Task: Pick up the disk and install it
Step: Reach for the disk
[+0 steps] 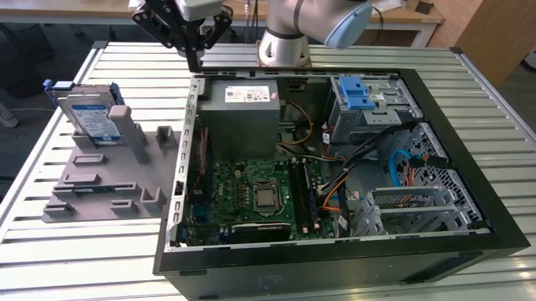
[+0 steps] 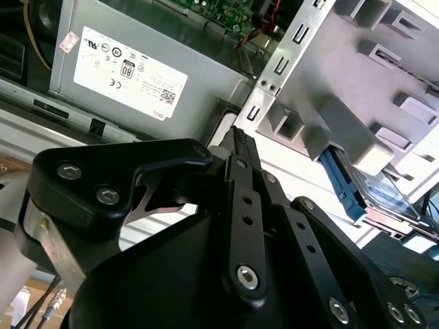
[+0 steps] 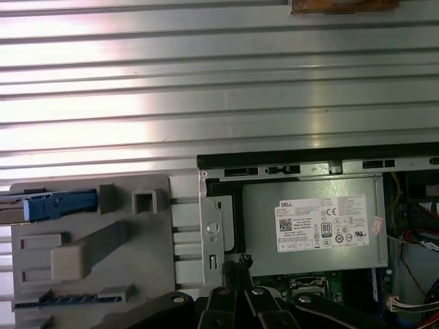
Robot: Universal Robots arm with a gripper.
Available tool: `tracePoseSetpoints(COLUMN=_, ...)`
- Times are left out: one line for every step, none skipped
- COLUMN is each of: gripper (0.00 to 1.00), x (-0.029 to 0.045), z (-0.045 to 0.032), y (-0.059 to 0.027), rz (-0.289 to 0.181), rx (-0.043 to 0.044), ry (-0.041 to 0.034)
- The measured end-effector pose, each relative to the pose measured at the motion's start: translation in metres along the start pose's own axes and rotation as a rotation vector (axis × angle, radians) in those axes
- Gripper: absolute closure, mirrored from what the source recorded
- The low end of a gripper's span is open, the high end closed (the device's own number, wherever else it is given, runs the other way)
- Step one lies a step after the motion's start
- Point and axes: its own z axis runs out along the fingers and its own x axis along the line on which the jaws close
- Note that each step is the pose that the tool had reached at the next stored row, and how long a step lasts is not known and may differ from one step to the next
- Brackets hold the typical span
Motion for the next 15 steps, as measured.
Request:
tracePoseSetpoints(gripper=0.89, x=0.0011, z=0.0, y=0.0002, rz=0.0, rx=0.0, ry=0.0)
tracePoseSetpoints(gripper=0.89, x=0.0021, z=0.0, y=0.0004, rz=0.0, rx=0.0, ry=0.0)
tracePoseSetpoints(gripper=0.89, x=0.0032, z=0.0, y=0.0006, rz=0.0, rx=0.0001, ry=0.0001)
tracePoseSetpoints(gripper=0.89, x=0.0046, z=0.0, y=0.0007, rz=0.0, rx=0.0001, ry=0.0001)
tracePoseSetpoints(gripper=0.89, x=0.006, z=0.0, y=0.0008, rz=0.0, rx=0.0, ry=0.0)
tracePoseSetpoints(gripper=0.89, x=0.0073, z=0.0001, y=0.0009, rz=0.0, rx=0.0, ry=-0.0001)
tracePoseSetpoints(gripper=0.89, x=0.0086, z=0.0, y=0.0009, rz=0.0, rx=0.0, ry=0.0)
tracePoseSetpoints(gripper=0.89, x=0.0098, z=0.0, y=0.001, rz=0.0, rx=0.0, ry=0.0)
tracePoseSetpoints(gripper=0.89, x=0.0108, z=0.0, y=0.001, rz=0.0, rx=0.0, ry=0.0)
tracePoseSetpoints(gripper=0.89, x=0.012, z=0.0, y=0.001, rz=0.0, rx=0.0001, ry=0.0)
tracePoseSetpoints(gripper=0.89, x=0.0132, z=0.0, y=0.001, rz=0.0, rx=0.0, ry=0.0001)
tracePoseSetpoints(gripper=0.89, x=0.0144, z=0.0001, y=0.0011, rz=0.0, rx=0.0, ry=0.0001)
tracePoseSetpoints(gripper=0.89, x=0.0156, z=0.0002, y=0.0011, rz=0.0, rx=0.0, ry=0.0003)
tracePoseSetpoints(gripper=0.89, x=0.0168, z=0.0002, y=0.0012, rz=0.0, rx=0.0, ry=0.0005)
tracePoseSetpoints(gripper=0.89, x=0.0182, z=0.0002, y=0.0012, rz=0.0, rx=0.0001, ry=0.0009)
